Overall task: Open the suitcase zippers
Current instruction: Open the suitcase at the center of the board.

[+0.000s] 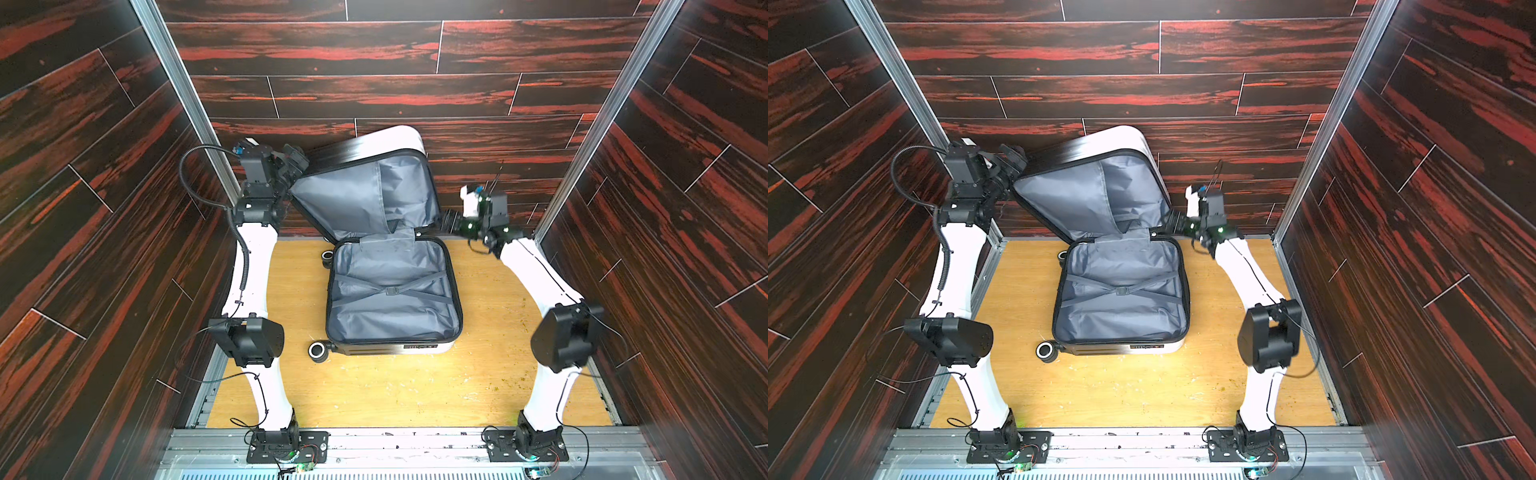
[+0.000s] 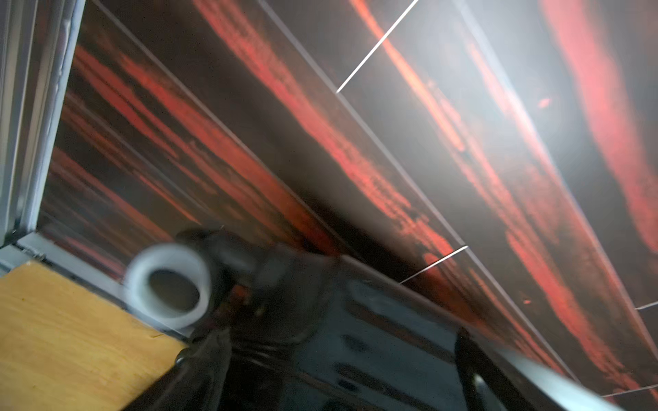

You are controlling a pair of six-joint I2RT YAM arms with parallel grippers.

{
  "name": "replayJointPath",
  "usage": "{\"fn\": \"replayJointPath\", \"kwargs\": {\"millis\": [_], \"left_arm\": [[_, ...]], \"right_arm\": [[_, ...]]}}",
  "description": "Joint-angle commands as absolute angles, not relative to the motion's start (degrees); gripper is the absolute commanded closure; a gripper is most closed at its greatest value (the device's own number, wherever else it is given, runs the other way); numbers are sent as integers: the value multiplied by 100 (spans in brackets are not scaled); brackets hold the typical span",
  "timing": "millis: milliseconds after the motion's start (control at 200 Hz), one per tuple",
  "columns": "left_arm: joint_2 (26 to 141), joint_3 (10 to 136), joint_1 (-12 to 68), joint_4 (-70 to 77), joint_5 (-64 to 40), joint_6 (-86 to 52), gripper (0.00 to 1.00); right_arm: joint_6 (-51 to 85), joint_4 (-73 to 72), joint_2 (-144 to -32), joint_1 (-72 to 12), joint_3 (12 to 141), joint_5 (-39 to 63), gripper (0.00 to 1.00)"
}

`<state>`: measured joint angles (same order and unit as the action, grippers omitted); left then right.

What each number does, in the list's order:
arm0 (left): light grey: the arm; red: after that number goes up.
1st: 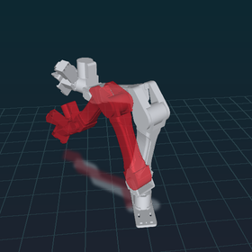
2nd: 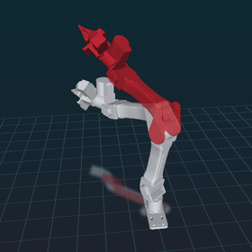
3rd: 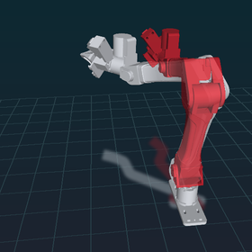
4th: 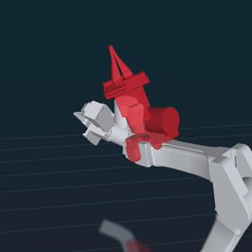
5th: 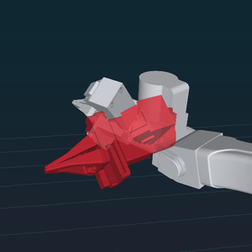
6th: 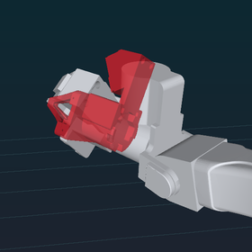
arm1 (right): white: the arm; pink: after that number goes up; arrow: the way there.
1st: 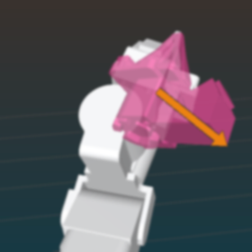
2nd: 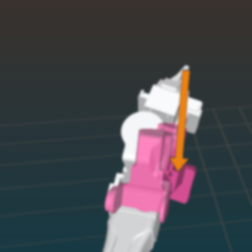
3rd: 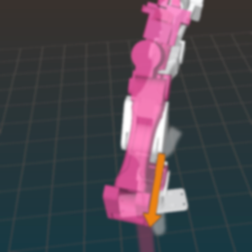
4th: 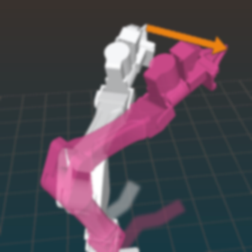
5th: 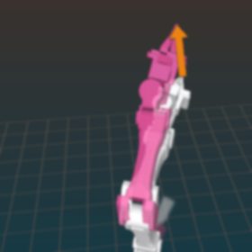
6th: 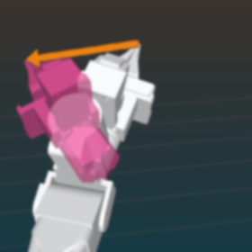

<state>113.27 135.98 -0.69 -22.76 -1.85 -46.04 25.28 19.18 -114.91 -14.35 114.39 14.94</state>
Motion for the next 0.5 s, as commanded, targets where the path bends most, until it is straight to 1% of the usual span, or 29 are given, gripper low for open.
{"fn": "replayJointPath", "kwargs": {"millis": [0, 50, 115, 150, 175, 250, 326, 406, 496], "left_arm": [[10899, 13936, 0, -2434, -2, -4418, 0], [10828, 13945, 9, -2562, 110, -4316, 0], [10688, 13891, 17, -2716, 247, -4222, 0], [10586, 13867, 31, -2799, 329, -4161, 0], [10517, 13836, 35, -2827, 372, -4127, 0], [10299, 13822, 66, -3000, 633, -3999, 0], [10078, 13784, 86, -3155, 851, -3883, 0], [9765, 13638, 139, -3243, 928, -3674, 0], [9533, 13233, 176, -3243, 536, -3289, 0]], "right_arm": [[2845, 2032, -12492, -1337, 13043, 2526, 21], [3055, 2294, -13254, -1296, 14375, 2756, 21], [3684, 2219, -14234, -1208, 15975, 3086, 21], [4163, 1927, -14673, -1139, 16562, 3249, 21], [4543, 1607, -14898, -1098, 16758, 3353, 21], [5393, 632, -15064, -973, 16450, 3488, 21], [5323, 220, -14834, -951, 15792, 3435, 21], [4909, 312, -14531, -957, 15400, 3330, 22], [4199, 1021, -14193, -940, 15397, 3075, 22]]}}
